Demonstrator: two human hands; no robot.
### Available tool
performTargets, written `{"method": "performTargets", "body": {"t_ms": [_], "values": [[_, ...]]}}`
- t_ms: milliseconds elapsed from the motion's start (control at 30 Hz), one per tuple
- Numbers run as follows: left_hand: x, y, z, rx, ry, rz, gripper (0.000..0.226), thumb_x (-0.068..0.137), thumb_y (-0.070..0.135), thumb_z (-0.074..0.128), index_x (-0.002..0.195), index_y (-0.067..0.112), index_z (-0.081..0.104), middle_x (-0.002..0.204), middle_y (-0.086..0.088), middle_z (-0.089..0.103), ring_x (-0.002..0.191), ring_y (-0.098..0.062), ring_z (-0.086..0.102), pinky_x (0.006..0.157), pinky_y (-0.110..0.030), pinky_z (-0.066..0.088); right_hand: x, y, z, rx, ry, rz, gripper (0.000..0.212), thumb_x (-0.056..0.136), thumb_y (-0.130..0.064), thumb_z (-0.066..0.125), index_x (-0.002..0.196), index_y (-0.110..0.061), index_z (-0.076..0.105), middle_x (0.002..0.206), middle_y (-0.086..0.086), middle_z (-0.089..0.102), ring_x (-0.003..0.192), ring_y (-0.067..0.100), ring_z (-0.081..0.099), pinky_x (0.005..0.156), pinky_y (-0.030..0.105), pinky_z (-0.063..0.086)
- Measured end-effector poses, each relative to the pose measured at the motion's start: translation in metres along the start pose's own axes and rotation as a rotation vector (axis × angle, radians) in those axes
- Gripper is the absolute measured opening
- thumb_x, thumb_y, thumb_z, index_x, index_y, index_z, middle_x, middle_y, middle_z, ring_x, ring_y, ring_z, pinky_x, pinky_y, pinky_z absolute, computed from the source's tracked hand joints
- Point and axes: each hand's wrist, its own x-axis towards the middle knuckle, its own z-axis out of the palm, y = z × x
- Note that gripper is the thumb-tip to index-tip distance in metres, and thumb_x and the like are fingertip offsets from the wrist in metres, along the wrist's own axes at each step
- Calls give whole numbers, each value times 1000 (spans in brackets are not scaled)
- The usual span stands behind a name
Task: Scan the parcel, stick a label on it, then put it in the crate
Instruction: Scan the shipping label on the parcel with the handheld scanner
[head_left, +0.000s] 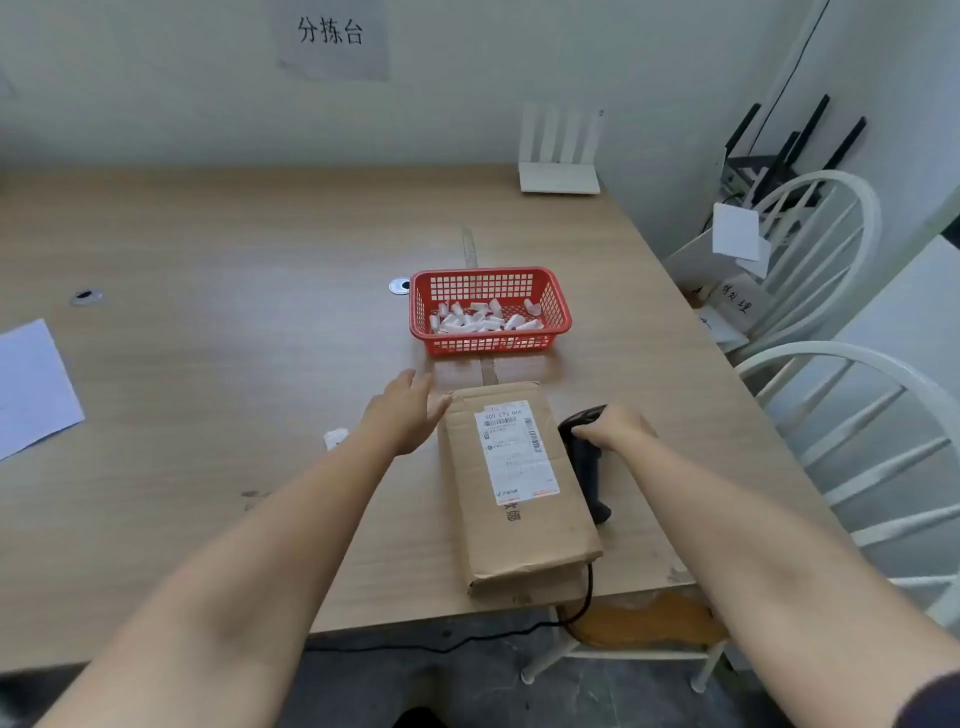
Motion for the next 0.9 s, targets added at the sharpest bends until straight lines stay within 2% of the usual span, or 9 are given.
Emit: {"method": "performTargets", "body": {"t_ms": [100,200,300,433,500,600,767,833,900], "values": [[-4,1,13,-11,-50,-7,57,94,47,31,138,11,34,150,-15,30,136,-30,33,103,-47,37,0,4,16,2,-129,48,55,75,-43,65,116,-8,53,120,11,58,107,29,57,74,31,43],[-9,0,29,-10,-115,-19,59,94,47,29,143,14,27,155,-14,21,141,-29,26,107,-46,33,0,12,37,84,-188,34,52,72,-36,68,111,-5,54,109,13,61,86,29,58,68,32,48],[-11,-4,33,-13,-123,-32,63,94,48,29,146,13,20,157,-14,17,142,-29,23,109,-46,31,2,19,51,220,-154,37,47,71,-28,66,110,-5,53,99,14,64,82,29,59,71,33,49],[-15,-9,35,-38,-110,-40,67,94,48,30,147,9,15,156,-14,18,142,-29,24,111,-47,31,1,20,54,397,-133,90,61,69,-26,70,118,-3,42,111,17,60,98,33,60,73,35,48],[-18,-11,39,-86,-102,-57,68,94,48,30,147,9,13,156,-14,20,141,-29,25,111,-46,31,0,21,52,486,-115,126,57,72,-25,65,118,-3,42,110,16,60,101,34,58,77,36,48],[-28,-7,54,-282,-126,-146,72,93,50,31,148,8,10,155,-16,21,141,-30,26,111,-43,27,-5,23,50,664,-88,136,45,74,-17,54,115,-3,42,90,13,56,83,31,54,71,35,45],[-46,6,80,-578,-155,-164,77,85,58,42,144,12,23,143,-17,39,134,-31,38,109,-40,31,-22,21,47,926,-22,-27,25,78,-17,57,98,-4,49,85,14,60,66,26,53,63,37,44],[-53,12,81,-722,-154,-166,83,75,63,48,141,18,27,136,-14,48,126,-29,47,106,-43,38,-30,19,45,913,-8,-154,24,77,-17,62,94,-9,49,82,9,61,62,21,53,59,34,43],[-57,15,84,-836,-143,-196,92,66,67,50,142,22,22,135,-13,51,121,-27,51,104,-46,42,-37,18,44,853,6,-239,28,75,-20,67,96,-13,50,79,1,59,69,18,55,62,33,44]]}}
